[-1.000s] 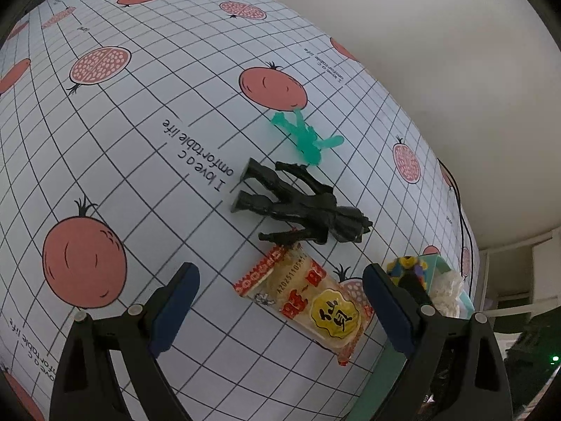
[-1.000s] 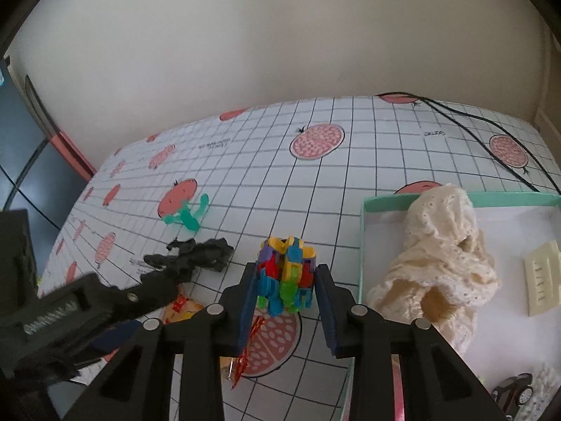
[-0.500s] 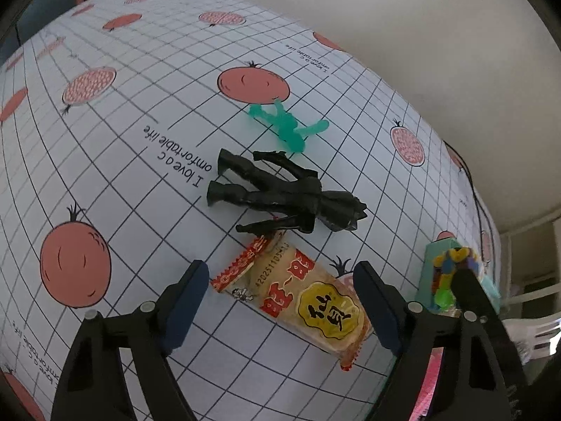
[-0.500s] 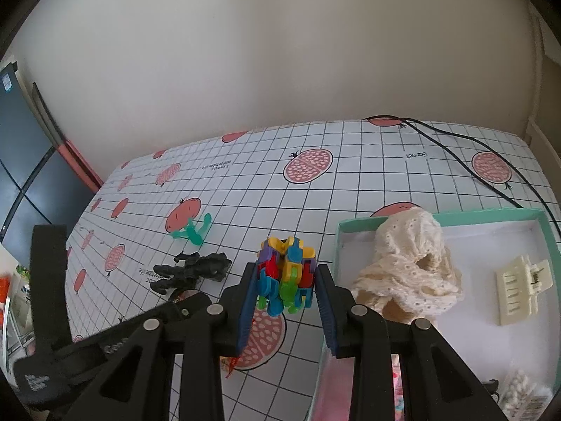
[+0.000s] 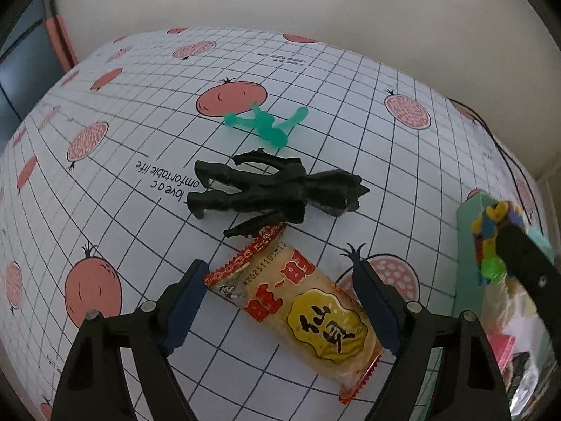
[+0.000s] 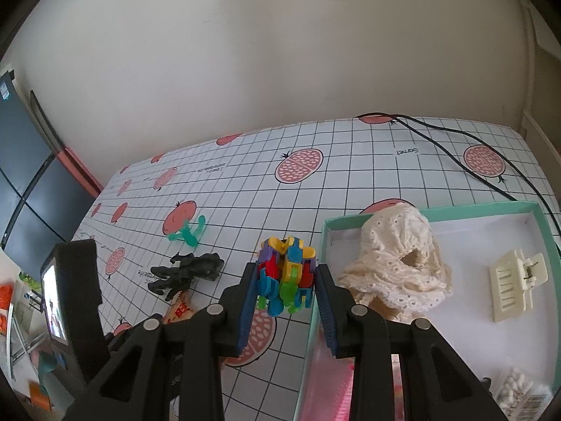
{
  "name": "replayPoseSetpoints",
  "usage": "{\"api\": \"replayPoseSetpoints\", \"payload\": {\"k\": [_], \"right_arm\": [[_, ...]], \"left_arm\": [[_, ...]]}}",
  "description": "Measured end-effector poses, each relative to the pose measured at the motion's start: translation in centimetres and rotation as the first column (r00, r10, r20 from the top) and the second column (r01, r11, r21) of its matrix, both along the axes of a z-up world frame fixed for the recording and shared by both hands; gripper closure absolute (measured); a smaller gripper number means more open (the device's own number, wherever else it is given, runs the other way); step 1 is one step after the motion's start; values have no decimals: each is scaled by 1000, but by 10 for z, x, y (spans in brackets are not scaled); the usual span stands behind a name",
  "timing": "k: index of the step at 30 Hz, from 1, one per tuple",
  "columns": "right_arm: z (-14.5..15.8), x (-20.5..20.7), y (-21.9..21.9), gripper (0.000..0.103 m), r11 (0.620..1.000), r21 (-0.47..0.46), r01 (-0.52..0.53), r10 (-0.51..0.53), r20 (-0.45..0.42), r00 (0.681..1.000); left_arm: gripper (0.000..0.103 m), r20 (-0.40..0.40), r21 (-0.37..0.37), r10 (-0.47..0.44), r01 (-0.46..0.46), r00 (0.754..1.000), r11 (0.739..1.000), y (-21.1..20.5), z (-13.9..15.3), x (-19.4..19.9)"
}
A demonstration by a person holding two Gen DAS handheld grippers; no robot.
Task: Organize objects
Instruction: 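Grasp block toy with right tool while left tool grasps rice cracker bag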
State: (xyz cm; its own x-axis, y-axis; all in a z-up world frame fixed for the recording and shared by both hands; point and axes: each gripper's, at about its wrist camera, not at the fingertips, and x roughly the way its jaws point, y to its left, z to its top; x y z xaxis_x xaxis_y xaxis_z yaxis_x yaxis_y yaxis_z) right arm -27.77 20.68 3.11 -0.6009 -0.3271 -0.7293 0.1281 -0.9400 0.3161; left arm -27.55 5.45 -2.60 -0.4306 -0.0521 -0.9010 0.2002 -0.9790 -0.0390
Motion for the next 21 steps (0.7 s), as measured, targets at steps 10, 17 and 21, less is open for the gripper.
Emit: {"api": "replayPoseSetpoints", "payload": {"k": [10, 17, 21], "right_arm": [[3, 1, -4, 68, 1000, 1, -9, 9, -7, 1000], [5, 3, -3, 68, 1000, -3, -9, 9, -13, 1000], [8, 4, -1, 68, 1000, -9, -7, 7, -19, 1000]], "left_arm": [[46, -18, -38, -39, 38, 999, 999, 4, 3, 5], [52, -18, -6, -56, 56, 998, 998, 2, 4, 7], [53, -14, 31, -51, 52, 999, 998, -2, 5, 7]]}}
